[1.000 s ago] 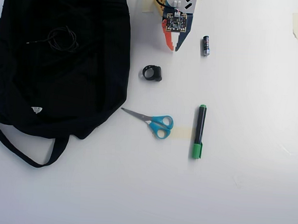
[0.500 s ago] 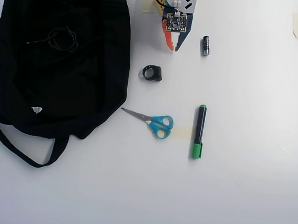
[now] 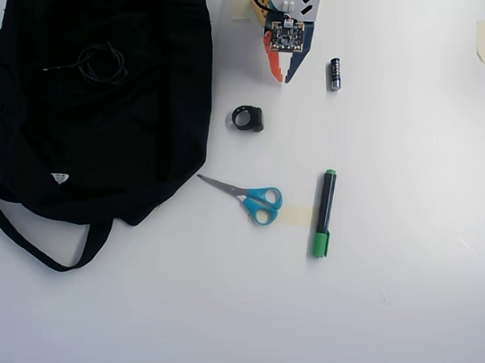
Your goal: Put the cable into the black bag
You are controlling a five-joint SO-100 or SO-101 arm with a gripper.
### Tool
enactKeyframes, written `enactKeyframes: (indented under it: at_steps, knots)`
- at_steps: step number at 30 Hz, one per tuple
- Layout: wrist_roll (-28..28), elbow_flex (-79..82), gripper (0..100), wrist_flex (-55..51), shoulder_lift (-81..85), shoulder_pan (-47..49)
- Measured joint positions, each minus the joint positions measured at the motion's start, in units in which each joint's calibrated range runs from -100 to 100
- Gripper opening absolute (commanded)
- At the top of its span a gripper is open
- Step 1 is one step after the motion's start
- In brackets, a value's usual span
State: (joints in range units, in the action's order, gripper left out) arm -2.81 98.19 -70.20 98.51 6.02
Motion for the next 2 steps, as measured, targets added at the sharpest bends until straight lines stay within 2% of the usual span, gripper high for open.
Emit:
enactKeyframes:
  at_steps: [2]
  knots:
    - [0.0,0.0,2,0.0,0.0,0.0]
